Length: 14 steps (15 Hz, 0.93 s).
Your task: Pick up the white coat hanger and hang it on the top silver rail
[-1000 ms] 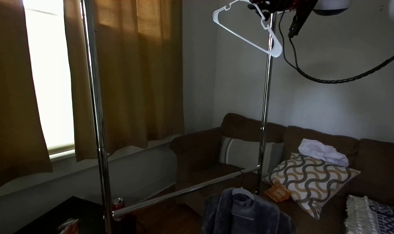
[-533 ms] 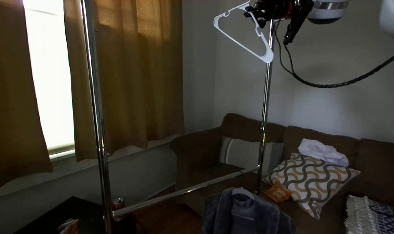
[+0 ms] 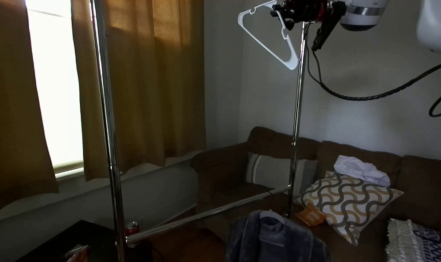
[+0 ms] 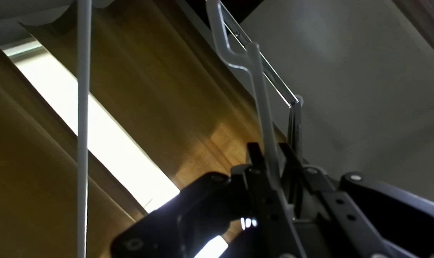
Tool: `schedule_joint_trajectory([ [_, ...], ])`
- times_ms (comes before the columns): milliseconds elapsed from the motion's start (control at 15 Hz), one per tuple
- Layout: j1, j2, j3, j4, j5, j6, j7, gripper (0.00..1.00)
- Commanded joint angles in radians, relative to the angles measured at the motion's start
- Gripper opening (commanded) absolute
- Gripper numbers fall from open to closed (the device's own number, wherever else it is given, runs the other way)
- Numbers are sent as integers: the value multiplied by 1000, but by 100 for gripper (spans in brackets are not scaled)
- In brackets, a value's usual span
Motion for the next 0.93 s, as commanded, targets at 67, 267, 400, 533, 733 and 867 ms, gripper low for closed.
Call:
schedule_joint_trajectory([
  [67,-5,0,49,-8,-22,84,-37,4],
  [267,0,2,58,-6,-31,133,-40,4],
  [400,0,5,64,-8,-37,155,-29,4],
  [533,-1,8,71,-12,-38,173,-14,4],
  [733,-3,19,88,-5,-26,196,8,4],
  [867,-1,23,91,-5,-31,209,24,4],
])
